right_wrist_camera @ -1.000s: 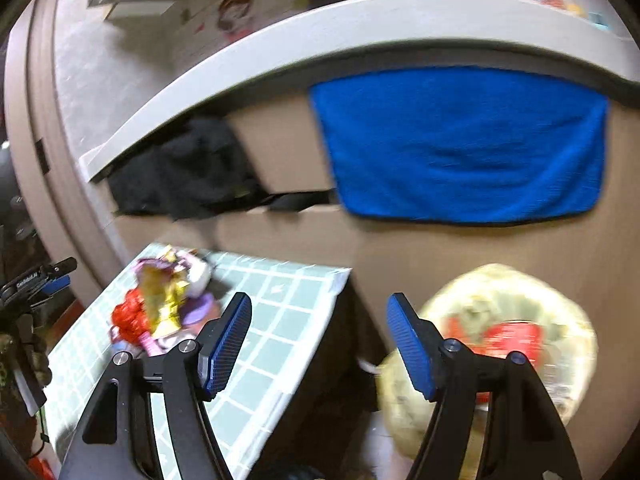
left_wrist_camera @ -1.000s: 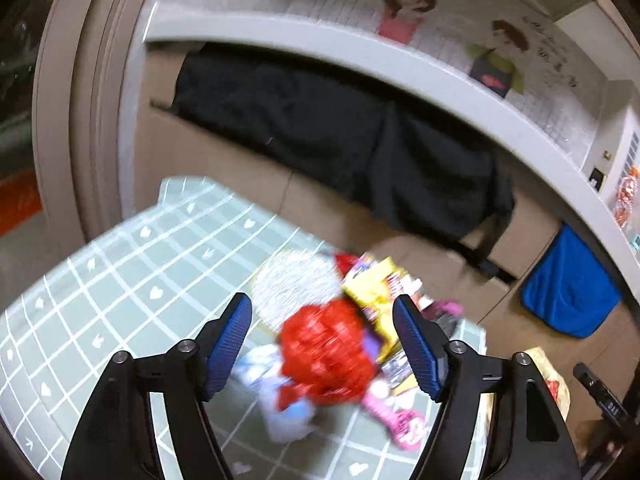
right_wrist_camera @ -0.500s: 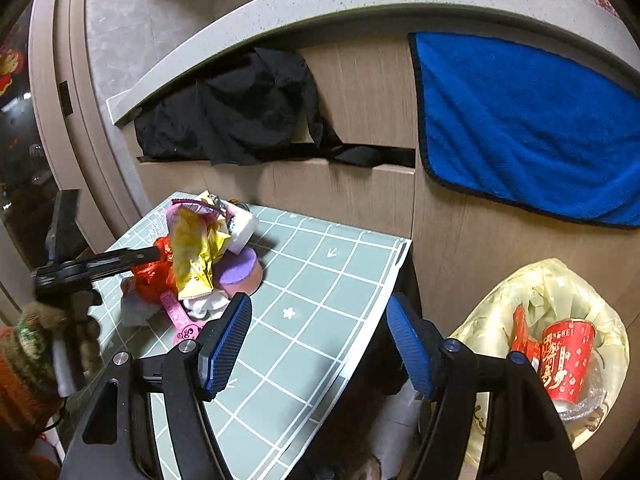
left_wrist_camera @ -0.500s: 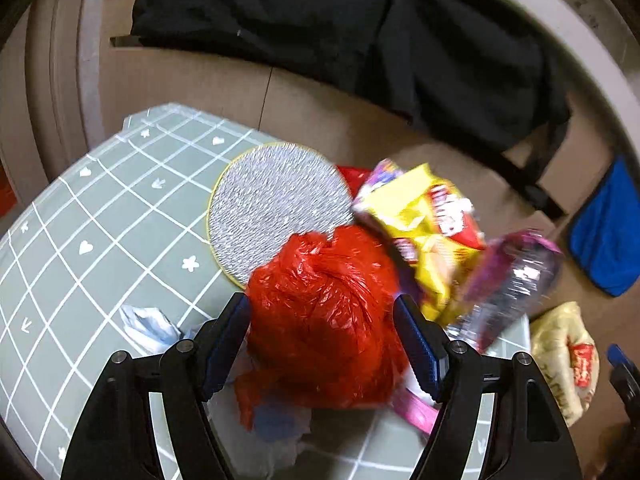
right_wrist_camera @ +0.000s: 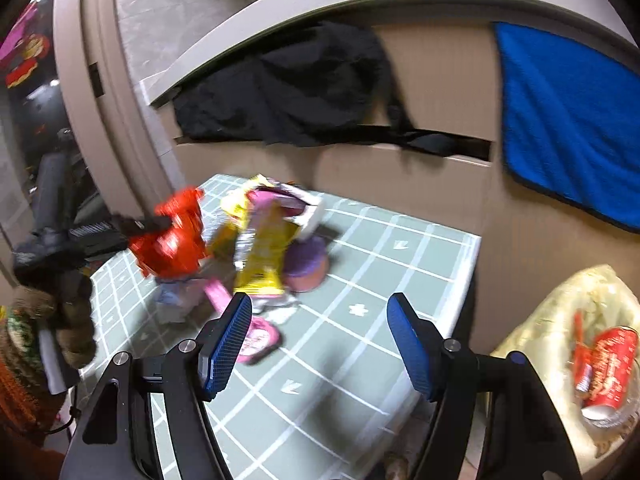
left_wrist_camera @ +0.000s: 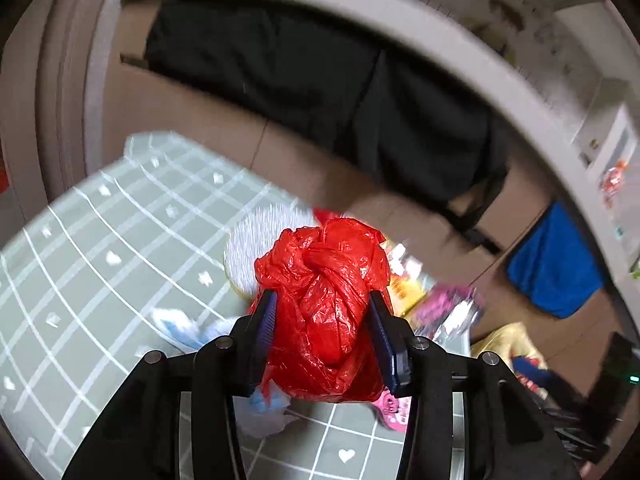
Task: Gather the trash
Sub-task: 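Return the left tool to the table and grasp the red plastic bag, then grasp the white tissue bundle with the right tool while the left holds the bag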
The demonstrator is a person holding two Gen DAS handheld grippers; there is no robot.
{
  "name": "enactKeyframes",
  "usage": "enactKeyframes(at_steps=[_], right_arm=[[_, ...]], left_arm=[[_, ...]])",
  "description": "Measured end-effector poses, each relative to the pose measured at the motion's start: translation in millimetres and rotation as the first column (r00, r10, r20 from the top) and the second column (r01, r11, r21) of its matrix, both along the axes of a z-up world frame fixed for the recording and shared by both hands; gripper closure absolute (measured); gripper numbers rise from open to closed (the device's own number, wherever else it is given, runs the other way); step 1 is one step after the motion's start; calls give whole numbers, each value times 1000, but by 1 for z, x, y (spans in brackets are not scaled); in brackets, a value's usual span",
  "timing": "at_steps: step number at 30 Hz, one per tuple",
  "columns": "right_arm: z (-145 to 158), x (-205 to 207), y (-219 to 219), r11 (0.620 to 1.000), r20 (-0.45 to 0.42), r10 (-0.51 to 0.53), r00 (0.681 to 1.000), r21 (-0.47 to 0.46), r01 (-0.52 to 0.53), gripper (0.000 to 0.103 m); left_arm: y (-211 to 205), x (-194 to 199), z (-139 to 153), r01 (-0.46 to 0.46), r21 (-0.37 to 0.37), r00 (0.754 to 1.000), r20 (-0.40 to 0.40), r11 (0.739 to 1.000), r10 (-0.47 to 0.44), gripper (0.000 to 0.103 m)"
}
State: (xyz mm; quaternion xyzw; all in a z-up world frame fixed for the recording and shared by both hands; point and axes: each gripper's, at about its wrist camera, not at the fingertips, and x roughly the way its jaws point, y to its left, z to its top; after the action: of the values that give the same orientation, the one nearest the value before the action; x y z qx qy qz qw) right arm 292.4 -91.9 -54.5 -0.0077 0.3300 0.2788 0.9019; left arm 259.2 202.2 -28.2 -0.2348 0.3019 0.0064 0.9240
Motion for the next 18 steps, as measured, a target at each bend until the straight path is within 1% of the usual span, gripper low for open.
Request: enactKeyframes(at_steps=[3,6,9,14,18], right_arm=[[-1,0,21,999,-6,40,999,-1,-40,35],[-1,-3,40,997,-6,78,997,-9,-78,35],[1,-6,58,993,-3,115,993,-22,-115,35],[2,-9,88,982,-4,181,983,-58,-181,35],[2,-7,112,968,-19,244,970,-58,-244,35]], left_arm=[[13,-22,18,-34,28,998,57,999,32,57],[26,-36,25,-74,38,994,78,996,71,57],[37,-46,24,-118,50,990,81,992,113,57],[52,-62,18,-146,20,985,93,989,144,57],[69,-78,15,-188,14,977,105,982,185,57]])
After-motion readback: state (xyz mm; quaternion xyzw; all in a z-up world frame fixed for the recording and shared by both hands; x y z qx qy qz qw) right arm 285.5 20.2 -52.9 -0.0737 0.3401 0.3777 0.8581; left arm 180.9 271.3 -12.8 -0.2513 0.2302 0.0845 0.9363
